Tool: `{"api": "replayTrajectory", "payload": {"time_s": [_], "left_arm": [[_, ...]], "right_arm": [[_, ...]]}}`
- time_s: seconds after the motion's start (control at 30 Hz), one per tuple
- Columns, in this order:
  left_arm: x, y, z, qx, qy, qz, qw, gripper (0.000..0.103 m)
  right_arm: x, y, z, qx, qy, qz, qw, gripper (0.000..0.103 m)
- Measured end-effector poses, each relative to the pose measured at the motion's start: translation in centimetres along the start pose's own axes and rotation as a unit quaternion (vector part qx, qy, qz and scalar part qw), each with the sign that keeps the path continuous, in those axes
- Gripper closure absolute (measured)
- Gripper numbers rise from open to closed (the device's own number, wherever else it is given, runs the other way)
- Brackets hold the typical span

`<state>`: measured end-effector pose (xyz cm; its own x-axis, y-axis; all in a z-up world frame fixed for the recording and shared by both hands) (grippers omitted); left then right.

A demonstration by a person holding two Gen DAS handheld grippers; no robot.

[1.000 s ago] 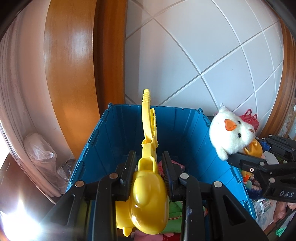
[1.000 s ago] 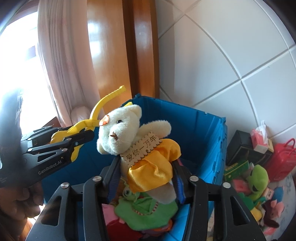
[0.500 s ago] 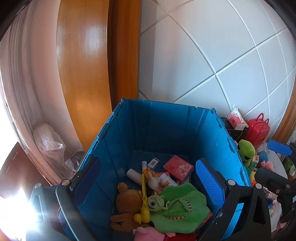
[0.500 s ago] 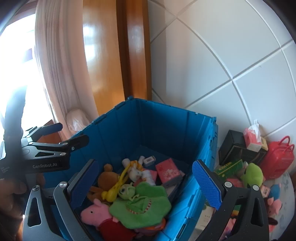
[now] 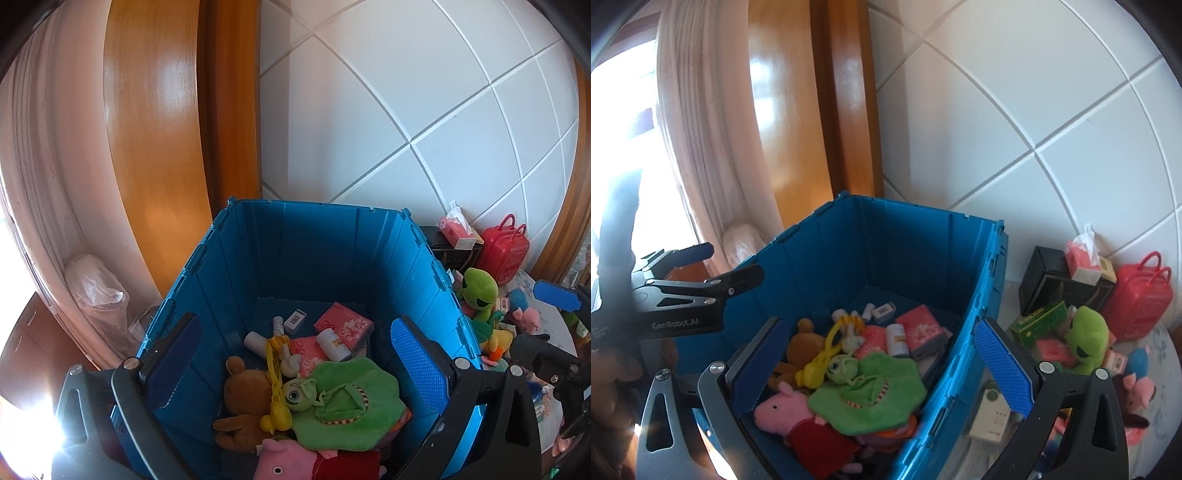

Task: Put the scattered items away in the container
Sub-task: 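Move both tools back from the crate over the pile of items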

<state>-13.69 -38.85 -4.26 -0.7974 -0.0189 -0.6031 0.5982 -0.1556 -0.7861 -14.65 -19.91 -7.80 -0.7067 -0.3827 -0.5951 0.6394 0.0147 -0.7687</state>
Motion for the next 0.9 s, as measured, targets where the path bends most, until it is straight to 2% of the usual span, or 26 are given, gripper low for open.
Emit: {"api": "replayTrajectory", "payload": {"time_s": [0.23, 0.43, 0.6, 0.9], "left_arm": [[-1.6, 0.0, -4.5, 0.031, 0.011, 0.004, 0.9994, 0.000], [-2.8, -0.6, -9.6, 0.050, 0.029, 0.003, 0.9984, 0.000], [-2.9, -1.0, -15.6, 0.075, 0.055, 0.010, 0.9956, 0.000], [-2.3, -0.1, -27.9, 0.116, 0.117, 0.029, 0.9859, 0.000]], "right_arm": [[-2.7, 1.6, -2.4, 0.015, -0.006, -0.006, 1.000, 0.000], [-6.3, 2.9, -6.4, 0.033, 0.002, -0.023, 0.999, 0.000], [-9.2, 4.5, -11.8, 0.064, 0.023, -0.032, 0.997, 0.000], [-13.6, 9.3, -23.1, 0.104, 0.085, -0.014, 0.991, 0.000]]}}
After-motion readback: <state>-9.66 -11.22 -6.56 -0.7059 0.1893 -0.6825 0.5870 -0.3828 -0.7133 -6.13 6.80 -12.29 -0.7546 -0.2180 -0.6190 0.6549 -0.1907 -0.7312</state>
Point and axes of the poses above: each gripper's, at about its wrist camera, not at the fingertips, and x roughly the way its jaws point, z to its left, y to its underside, the point moved 2 cm from there along x, roughly the way its jaws point, and after that the axes turned 12 degrees about x, right-handed, at the moved point
